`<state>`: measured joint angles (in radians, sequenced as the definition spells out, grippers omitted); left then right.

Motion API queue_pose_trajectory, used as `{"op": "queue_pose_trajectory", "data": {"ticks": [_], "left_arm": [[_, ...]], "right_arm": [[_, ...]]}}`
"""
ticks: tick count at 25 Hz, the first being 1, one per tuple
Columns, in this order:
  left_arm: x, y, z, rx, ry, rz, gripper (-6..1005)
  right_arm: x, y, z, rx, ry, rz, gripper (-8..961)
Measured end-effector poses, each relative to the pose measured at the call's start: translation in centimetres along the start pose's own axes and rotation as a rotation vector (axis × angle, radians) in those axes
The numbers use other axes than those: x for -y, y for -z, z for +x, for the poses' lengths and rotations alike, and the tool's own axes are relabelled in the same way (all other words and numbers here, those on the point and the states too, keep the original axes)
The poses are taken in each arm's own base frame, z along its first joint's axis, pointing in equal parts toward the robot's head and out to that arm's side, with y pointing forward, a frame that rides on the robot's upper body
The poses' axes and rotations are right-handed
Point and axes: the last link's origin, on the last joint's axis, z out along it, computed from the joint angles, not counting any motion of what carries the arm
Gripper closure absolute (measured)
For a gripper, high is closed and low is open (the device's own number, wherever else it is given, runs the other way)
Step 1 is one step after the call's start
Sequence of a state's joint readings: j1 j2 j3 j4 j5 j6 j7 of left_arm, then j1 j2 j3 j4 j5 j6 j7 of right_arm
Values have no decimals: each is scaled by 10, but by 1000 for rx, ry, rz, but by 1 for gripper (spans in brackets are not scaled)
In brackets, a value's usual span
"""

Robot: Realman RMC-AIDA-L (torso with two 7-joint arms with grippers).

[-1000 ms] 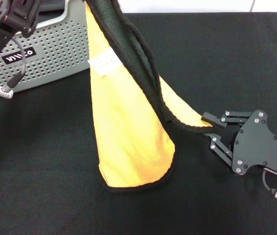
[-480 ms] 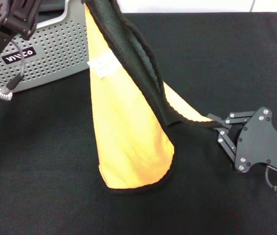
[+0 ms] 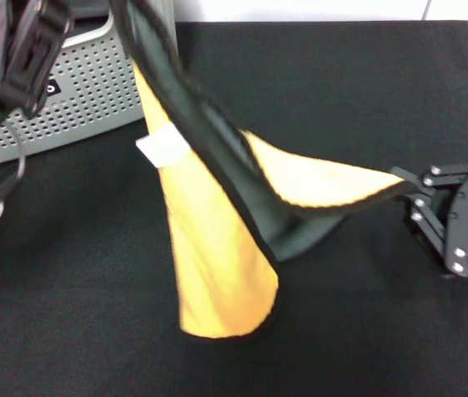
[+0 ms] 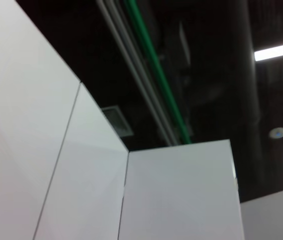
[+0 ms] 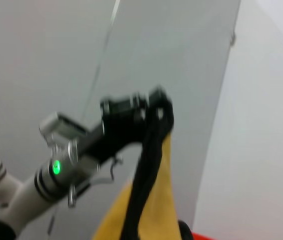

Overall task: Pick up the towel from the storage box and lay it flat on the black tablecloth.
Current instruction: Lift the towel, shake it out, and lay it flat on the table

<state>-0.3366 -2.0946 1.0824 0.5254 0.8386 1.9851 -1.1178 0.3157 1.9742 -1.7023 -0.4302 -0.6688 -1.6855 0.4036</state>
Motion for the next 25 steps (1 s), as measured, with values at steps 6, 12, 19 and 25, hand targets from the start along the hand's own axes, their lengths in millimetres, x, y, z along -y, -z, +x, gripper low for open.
{"op": "queue_pose_trajectory", "data": {"ticks": [6, 12, 19, 25], "left_arm": [[-17, 36, -2, 62, 3, 87, 1000], [-33, 63, -1, 110, -13, 148, 1001], [-45, 84, 6, 174, -8, 145, 1001], [-56, 99, 10, 195, -65, 186, 1001]], "right_arm": [[-9, 16, -21, 57, -37, -56, 950], [-15, 26, -32, 68, -41, -59, 950], [-25, 41, -45, 113, -88, -104, 949], [-37, 54, -57, 170, -127, -146, 949]]}}
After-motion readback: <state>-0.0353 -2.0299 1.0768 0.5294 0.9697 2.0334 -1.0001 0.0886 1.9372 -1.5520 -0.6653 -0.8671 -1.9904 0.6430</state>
